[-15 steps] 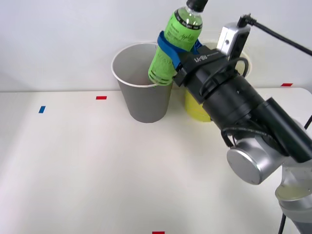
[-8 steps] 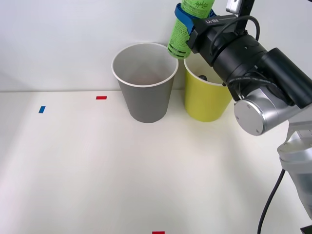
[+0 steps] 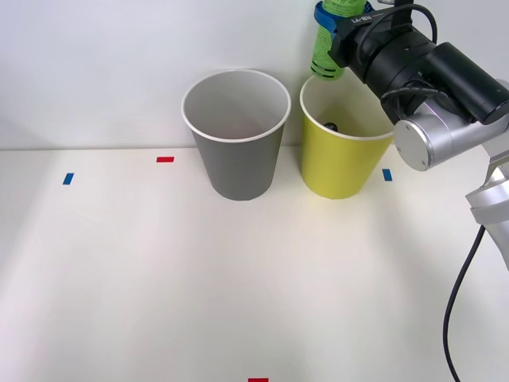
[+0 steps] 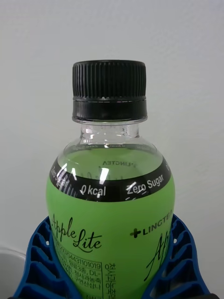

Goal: Put cans in the gray bin, plastic bottles in the light green bin

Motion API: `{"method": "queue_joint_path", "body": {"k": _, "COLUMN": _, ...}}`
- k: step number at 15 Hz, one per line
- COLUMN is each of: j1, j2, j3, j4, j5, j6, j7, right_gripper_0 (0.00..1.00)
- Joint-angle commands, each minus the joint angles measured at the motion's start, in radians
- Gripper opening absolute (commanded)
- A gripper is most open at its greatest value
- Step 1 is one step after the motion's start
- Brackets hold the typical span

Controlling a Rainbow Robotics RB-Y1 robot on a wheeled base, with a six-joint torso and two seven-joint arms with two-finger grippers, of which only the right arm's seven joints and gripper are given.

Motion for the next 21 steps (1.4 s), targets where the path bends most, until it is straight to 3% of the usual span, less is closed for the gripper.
{"method": "queue_joint_path", "body": {"k": 1, "j1": -0.001, "j2": 0.004, "j3": 0.002, "j4": 0.058, "j5": 0.037, "j6": -0.001, "j7": 0.009, "right_gripper_0": 0.00}}
{"method": "queue_joint_path", "body": {"k": 6, "j1": -0.001, "j2": 0.002, "j3": 0.002, "j4": 0.121, "j5": 0.071, "j6": -0.001, "j7": 0.021, "right_gripper_0": 0.00}}
{"method": "queue_joint_path", "body": {"k": 7, "j1": -0.001, "j2": 0.002, "j3": 0.002, "j4": 0.121, "j5": 0.071, "j6": -0.001, "j7": 0.015, "right_gripper_0": 0.06}}
{"method": "queue_joint_path", "body": {"k": 9, "j1": -0.001, "j2": 0.002, "j3": 0.002, "j4": 0.121, "j5": 0.060, "j6": 0.001, "j7": 0.007, "right_gripper_0": 0.83}}
{"method": "queue_joint_path", "body": {"k": 10, "j1": -0.001, "j2": 0.002, "j3": 0.002, "j4": 0.121, "j5": 0.054, "j6": -0.001, "j7": 0.007, "right_gripper_0": 1.00}}
{"method": "queue_joint_path", "body": {"k": 13, "j1": 0.000, "j2": 0.002, "j3": 0.005, "j4": 0.121, "j5": 0.000, "j6": -0.001, "j7": 0.014, "right_gripper_0": 1.00}}
{"method": "queue_joint_path", "body": {"k": 17, "j1": 0.013, "j2": 0.001, "j3": 0.005, "j4": 0.097, "j5": 0.006, "j6": -0.002, "j7": 0.033, "right_gripper_0": 1.00}}
{"method": "queue_joint_path", "body": {"k": 21, "j1": 0.270, "j2": 0.002, "j3": -0.062, "j4": -0.195, "j5": 0.077, "j6": -0.001, "j7": 0.043, "right_gripper_0": 1.00}}
